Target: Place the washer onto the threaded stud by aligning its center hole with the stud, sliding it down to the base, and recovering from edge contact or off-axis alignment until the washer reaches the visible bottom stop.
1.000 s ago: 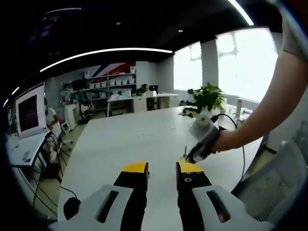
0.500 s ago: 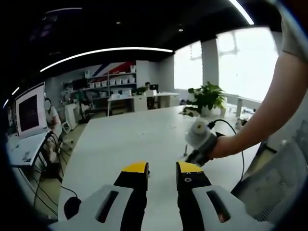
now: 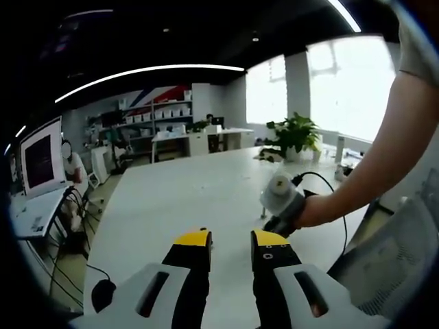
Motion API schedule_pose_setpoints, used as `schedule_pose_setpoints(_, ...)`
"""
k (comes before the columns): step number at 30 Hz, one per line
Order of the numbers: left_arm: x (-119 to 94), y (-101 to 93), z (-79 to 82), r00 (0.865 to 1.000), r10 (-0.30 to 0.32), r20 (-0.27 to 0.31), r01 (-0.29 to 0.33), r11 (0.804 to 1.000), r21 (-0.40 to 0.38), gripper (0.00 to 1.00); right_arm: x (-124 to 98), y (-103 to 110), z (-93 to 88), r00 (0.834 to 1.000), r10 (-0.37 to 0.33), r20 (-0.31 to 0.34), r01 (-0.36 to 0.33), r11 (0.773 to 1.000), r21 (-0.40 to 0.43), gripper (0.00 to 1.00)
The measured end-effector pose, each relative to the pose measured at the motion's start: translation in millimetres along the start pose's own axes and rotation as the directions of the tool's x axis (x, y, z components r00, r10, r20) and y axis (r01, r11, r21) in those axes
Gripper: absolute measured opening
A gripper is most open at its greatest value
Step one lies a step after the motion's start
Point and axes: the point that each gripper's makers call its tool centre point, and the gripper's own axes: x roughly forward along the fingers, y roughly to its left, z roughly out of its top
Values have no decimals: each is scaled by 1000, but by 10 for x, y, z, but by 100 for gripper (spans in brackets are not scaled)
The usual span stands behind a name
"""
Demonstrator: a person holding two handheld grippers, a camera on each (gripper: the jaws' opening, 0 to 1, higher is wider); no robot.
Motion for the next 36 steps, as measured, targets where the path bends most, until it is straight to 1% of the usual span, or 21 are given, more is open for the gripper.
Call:
schedule_pose_setpoints(3,1,-3,-7,1000,0,-3,0,1000,1,21,15,-4,-17,1000,-1,-4,1,1000,7,20)
schedule_pose_setpoints(6,10,-12,-16,1000,-5,-8,5,1000,3,21,25,-12,3,1000,-1,6,1,1000,6,20)
schedule_pose_setpoints(9,13,-19,-21,1000,-7,-12,8,1000,6,21,28,-13,10,1000,-4,11,4,1000,-10,19)
schedule_pose_setpoints(12,2,-13,5,1000,-4,0,4,1000,8,20,27,-6,13,1000,-9,30,10,1000,-10,18)
schedule_pose_setpoints(16,12,-11,-23,1000,-6,-13,6,1000,7,20,24,-12,19,998,-17,57,16,1000,16,18)
schedule_pose_setpoints(19,12,-7,-14,1000,-5,-9,5,1000,4,20,37,-19,23,998,-21,65,19,999,29,17)
schedule_pose_setpoints(25,9,-9,-20,1000,-4,-11,4,1000,5,20,29,-10,23,996,-20,84,18,999,26,15)
schedule_pose_setpoints(34,9,-9,-18,1000,-3,-11,3,1000,6,20,11,3,27,996,-29,88,25,999,46,14)
schedule_pose_setpoints(36,6,-10,-14,1000,-3,-9,3,1000,7,20,20,-2,25,996,-32,87,29,999,37,14)
